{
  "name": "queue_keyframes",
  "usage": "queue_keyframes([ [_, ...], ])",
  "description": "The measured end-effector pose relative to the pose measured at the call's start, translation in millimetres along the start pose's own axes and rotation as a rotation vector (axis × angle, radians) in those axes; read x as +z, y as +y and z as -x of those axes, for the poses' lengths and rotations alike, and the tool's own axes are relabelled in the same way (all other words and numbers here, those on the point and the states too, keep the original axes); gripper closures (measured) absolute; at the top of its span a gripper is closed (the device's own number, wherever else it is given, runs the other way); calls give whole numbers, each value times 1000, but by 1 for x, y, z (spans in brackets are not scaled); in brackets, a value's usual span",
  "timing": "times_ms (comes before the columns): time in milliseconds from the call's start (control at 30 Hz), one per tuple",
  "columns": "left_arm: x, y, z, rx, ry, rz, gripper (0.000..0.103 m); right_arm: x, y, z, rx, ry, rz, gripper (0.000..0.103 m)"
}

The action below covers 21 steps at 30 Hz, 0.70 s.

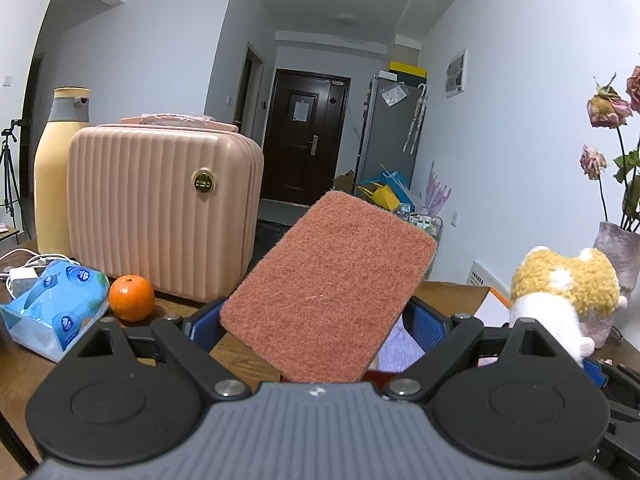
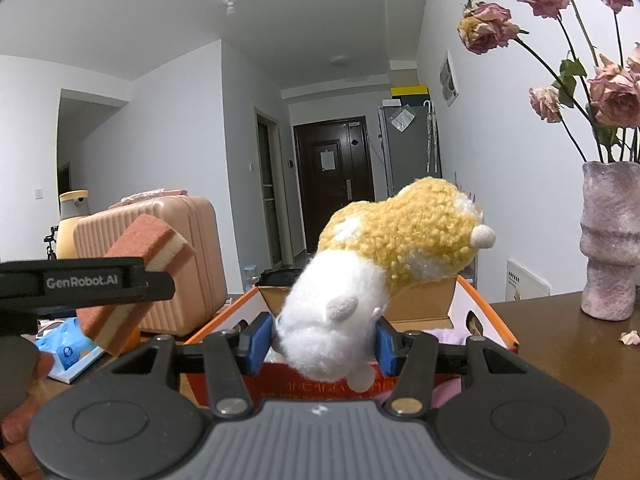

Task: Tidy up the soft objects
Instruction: 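Carry the sponge and plush lamb over the cardboard box with both grippers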

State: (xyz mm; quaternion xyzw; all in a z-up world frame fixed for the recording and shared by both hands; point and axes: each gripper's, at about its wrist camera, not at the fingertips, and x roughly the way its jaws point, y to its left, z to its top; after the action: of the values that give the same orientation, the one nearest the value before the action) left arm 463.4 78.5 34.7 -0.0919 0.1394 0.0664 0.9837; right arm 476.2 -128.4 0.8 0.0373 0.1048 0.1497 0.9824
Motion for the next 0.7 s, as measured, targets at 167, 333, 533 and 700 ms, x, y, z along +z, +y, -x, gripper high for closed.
queue_keyframes([
  [167, 4, -1, -11, 3, -3, 12, 10, 4, -1, -11, -3, -2, -6, 51],
  [333, 7, -5, -23, 6, -6, 15, 10, 9, -4, -23, -14, -2, -13, 51],
  [533, 10, -10, -35, -2, -6, 16, 10, 11, -8, -37, -27, 1, -25, 51],
  [700, 11, -19, -48, -5, -4, 8, 10, 14, -10, -50, -37, 6, -25, 51],
])
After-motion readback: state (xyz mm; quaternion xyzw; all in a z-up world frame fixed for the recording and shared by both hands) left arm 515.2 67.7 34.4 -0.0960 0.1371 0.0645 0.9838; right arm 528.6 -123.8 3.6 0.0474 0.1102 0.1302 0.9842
